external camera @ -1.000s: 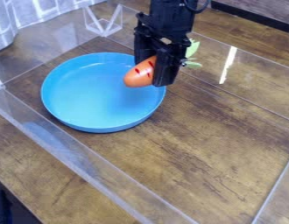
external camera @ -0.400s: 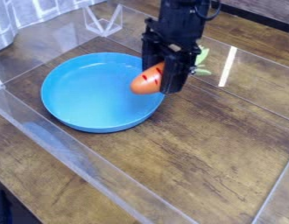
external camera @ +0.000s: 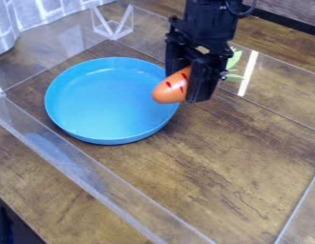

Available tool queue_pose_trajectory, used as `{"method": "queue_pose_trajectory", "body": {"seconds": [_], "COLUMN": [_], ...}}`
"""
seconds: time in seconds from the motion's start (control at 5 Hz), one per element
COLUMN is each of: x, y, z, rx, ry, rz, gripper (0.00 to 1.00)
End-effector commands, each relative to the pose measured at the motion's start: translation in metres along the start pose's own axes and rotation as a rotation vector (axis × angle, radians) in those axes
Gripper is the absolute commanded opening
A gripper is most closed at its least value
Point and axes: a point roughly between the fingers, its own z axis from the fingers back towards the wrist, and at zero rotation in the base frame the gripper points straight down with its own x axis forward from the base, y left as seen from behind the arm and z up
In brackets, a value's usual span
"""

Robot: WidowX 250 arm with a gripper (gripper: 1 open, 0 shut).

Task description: Remove the carrot from inside the blue tray and put it on the table

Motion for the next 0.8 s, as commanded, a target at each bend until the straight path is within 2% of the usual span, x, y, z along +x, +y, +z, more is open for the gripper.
{"method": "queue_pose_trajectory", "body": {"seconds": [0.0,0.6], "x": [0.002,0.006], "y": [-0.014,-0.039], "z": [0.025,0.013], "rx": [0.02,-0.02], "ry": [-0.084,-0.077], "rz": [-0.027,-0.042], "gripper": [0.0,0.0]}}
